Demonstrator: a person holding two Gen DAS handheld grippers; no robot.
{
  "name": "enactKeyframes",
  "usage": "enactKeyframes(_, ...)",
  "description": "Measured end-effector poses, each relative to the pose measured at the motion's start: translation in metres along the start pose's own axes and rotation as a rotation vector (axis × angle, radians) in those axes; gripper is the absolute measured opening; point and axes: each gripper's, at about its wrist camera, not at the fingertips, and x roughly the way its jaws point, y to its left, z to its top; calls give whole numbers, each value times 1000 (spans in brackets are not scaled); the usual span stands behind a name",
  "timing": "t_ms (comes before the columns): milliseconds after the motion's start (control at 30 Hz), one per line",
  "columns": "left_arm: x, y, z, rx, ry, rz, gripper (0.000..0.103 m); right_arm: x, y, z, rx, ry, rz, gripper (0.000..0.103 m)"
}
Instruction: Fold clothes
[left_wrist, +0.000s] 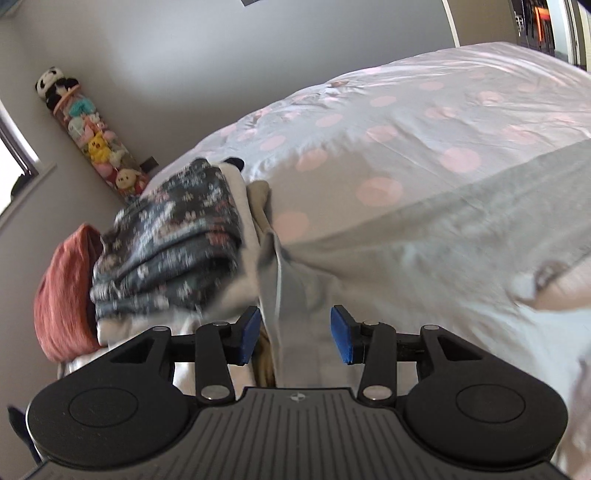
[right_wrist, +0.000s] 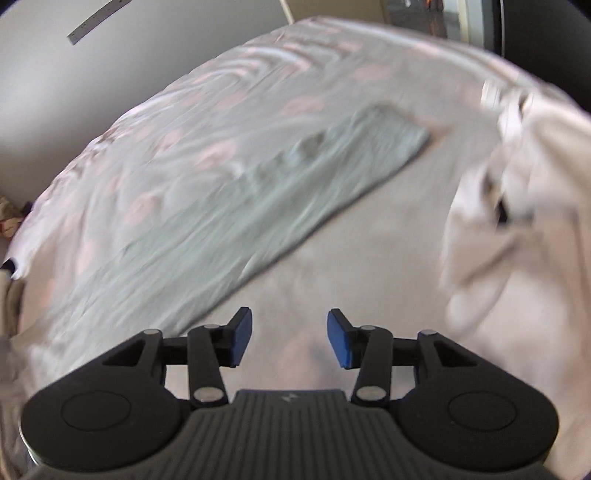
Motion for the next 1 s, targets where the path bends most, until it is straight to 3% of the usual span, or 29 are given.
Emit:
enactKeyframes(267,-34,-9,-71,-164,48,-5,41,-11,32,-99,45,40,125,52)
enactKeyframes(333,-32,-12,-87,-236,68,-13,45,-15,42,-105,-4,6,104,52)
enactKeyframes(433,-25,-12,-106,-344,96,-18,47,-24,54,-111,-86,-57,75,65)
enactKeyframes(667,-3,4,-123,-515,128,-36,55,-13,51,-112,-80,-26,26,65)
enactKeyframes(833,18,17,-118,-627,146,-91,55,-12,56,-114,-110,-35,-10,65)
enactKeyframes(867,22,18,-117,-627,155,-79,51,-11,57,-114,-122,-33,-14,65)
enactKeyframes(967,30,16,-116,-608,167,-73,22,-7,61,-115,-145,-24,-35,65)
enactKeyframes(1000,31,15,-115,-594,164,-77,18,-5,62,-115,-150,-20,-42,65)
